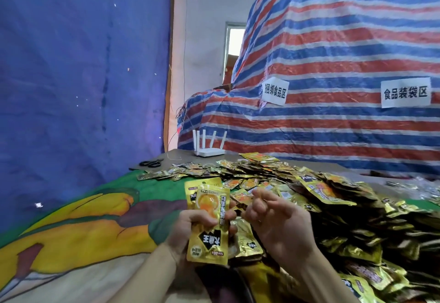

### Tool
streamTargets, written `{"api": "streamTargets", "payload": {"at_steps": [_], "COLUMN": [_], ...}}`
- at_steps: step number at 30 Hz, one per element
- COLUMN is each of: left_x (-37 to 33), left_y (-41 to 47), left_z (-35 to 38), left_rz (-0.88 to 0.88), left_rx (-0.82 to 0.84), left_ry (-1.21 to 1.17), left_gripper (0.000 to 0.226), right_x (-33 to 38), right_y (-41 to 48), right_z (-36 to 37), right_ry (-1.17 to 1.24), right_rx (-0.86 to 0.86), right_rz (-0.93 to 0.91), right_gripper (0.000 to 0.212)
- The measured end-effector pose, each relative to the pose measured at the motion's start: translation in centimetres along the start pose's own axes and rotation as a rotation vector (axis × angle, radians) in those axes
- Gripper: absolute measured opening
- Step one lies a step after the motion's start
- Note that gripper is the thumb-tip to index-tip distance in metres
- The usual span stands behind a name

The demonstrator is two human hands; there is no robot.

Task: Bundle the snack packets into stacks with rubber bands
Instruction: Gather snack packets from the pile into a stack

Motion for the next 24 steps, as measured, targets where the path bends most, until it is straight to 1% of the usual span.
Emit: {"api": "streamTargets", "payload": {"at_steps": [2,4,7,10,12,15,16,18,21,24], "left_x": [0.0,0.2,0.5,0.4,0.1,-0.1,-0.1,-0.2,-0.1,0.4], "left_y": [0.0,0.2,0.6,0.9,1.1,1.1,1.1,1.1,1.1,1.4], "left_z": [-0.3,-0.7,-1.7,-3.0,-3.5,-3.5,-3.4,-3.0,-2.1,-1.8], "left_rz": [0.006,0.011,0.078,0.155,0.231,0.333,0.361,0.400,0.385,0.296], "left_rx": [-0.039,-0.107,-0.254,-0.470,-0.538,-0.570,-0.559,-0.532,-0.523,-0.535], "left_ry": [0.021,0.061,0.032,0.026,-0.012,-0.043,-0.042,-0.036,0.017,0.117], "left_gripper": [0.039,0.038,0.035,0.026,0.032,0.041,0.041,0.034,0.026,0.025], "right_x": [-0.2,-0.6,-0.9,-1.2,-1.9,-3.0,-3.2,-3.7,-4.2,-3.9], "right_y": [0.1,0.4,0.5,0.2,-0.1,-0.3,-0.3,-0.3,-0.3,-0.1], "right_z": [0.2,0.4,-0.1,-0.6,-0.3,0.3,0.4,0.7,0.9,0.6], "right_ry": [0.028,-0.045,-0.243,-0.478,-0.610,-0.729,-0.743,-0.757,-0.803,-0.955], "right_rx": [0.012,0.001,-0.068,-0.195,-0.204,-0.173,-0.169,-0.163,-0.138,-0.170], "right_rz": [0.054,0.077,0.025,-0.052,-0.039,0.030,0.044,0.053,0.020,-0.060], "right_gripper": [0.040,0.042,0.043,0.044,0.046,0.054,0.057,0.060,0.057,0.053]}}
Point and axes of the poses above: each hand's wrist, its own y-axis towards the middle knuckle, its own z-axis out of the palm, x = y × z, the point moved 2 cm from there along y, towards the middle knuckle, and after that the axes turned 2 degrees about z, right-handed, at the moved point
